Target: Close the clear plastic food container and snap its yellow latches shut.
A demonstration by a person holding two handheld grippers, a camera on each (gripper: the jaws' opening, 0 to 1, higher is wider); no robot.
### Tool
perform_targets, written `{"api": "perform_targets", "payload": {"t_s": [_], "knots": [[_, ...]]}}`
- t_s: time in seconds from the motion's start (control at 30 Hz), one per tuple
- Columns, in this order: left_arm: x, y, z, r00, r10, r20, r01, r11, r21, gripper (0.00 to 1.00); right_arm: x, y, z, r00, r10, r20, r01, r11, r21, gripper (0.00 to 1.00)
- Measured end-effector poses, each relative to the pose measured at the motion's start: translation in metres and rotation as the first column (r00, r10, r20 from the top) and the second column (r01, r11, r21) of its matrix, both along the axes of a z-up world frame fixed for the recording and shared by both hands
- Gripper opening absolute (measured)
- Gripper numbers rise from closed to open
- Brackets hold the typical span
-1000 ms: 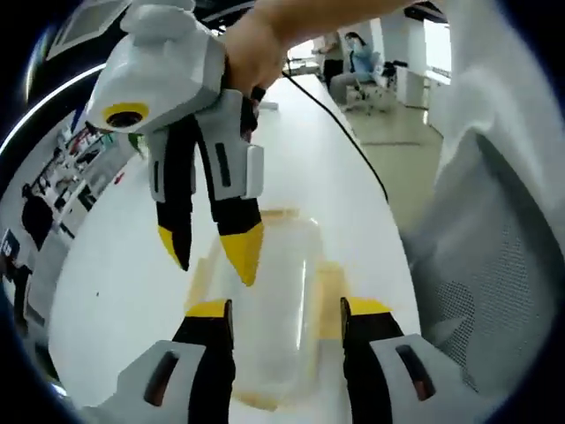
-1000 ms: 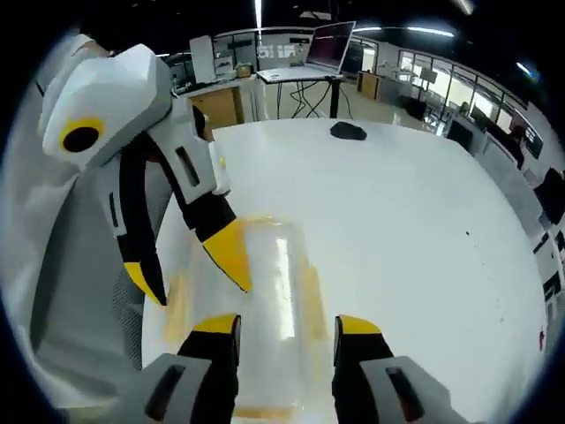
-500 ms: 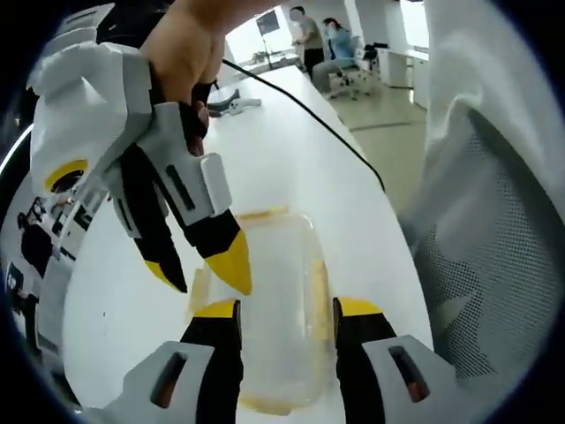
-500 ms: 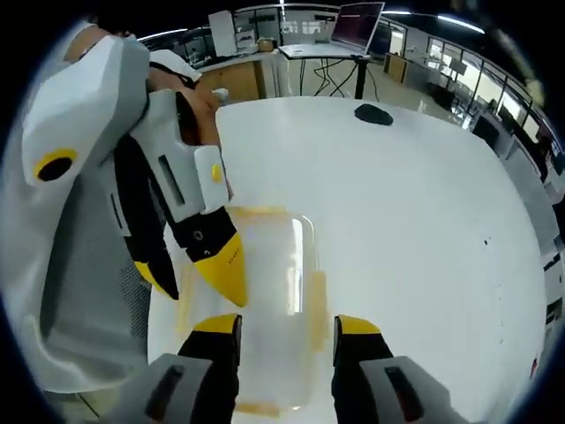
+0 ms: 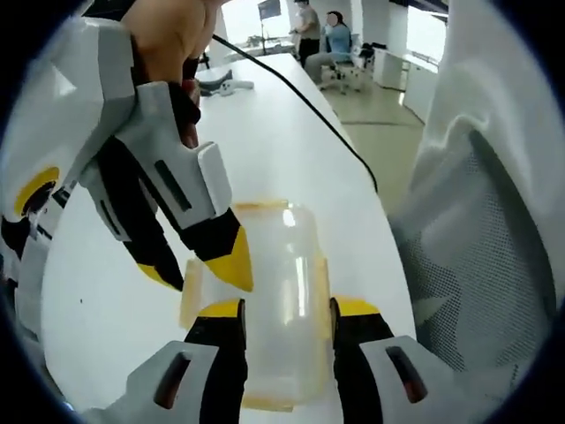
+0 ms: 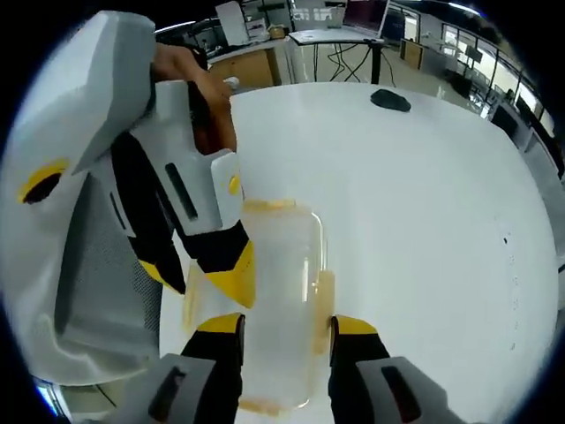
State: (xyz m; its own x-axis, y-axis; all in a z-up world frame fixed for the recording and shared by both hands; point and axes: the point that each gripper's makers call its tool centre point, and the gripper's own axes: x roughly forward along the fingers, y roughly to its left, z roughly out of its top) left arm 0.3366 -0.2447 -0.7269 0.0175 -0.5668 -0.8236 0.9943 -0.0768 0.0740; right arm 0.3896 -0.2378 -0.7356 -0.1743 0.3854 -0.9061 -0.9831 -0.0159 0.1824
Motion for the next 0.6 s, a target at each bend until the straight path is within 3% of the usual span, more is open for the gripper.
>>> {"api": "perform_targets", "payload": {"t_s": [0.4,0.5,0.53,0.57,0.6], "knots": [[0.0,0.002,-0.002,1.0,0.014,0.017,-0.014,0.999,-0.05,0.34,-0.001,0.0,-0.005,0.995,0.053,-0.082,-0.062,0.992,-0.111,0.35],[-0.001,0.001,-0.002,1.0,0.019,0.018,-0.018,0.999,-0.048,0.34,-0.003,0.0,-0.008,0.987,0.048,-0.152,-0.07,0.987,-0.144,0.35],[-0.003,0.002,-0.002,1.0,0.004,0.012,-0.003,0.999,-0.042,0.34,-0.011,-0.003,-0.008,0.974,0.042,-0.222,-0.081,0.982,-0.171,0.34],[-0.007,0.004,-0.002,1.0,-0.012,-0.002,0.012,0.999,-0.03,0.34,-0.014,0.004,-0.009,0.971,0.048,-0.233,-0.083,0.986,-0.143,0.34],[-0.009,0.005,-0.001,1.0,-0.021,-0.004,0.021,0.999,-0.032,0.34,-0.014,0.001,-0.012,0.972,0.02,-0.233,-0.06,0.984,-0.168,0.34]]}}
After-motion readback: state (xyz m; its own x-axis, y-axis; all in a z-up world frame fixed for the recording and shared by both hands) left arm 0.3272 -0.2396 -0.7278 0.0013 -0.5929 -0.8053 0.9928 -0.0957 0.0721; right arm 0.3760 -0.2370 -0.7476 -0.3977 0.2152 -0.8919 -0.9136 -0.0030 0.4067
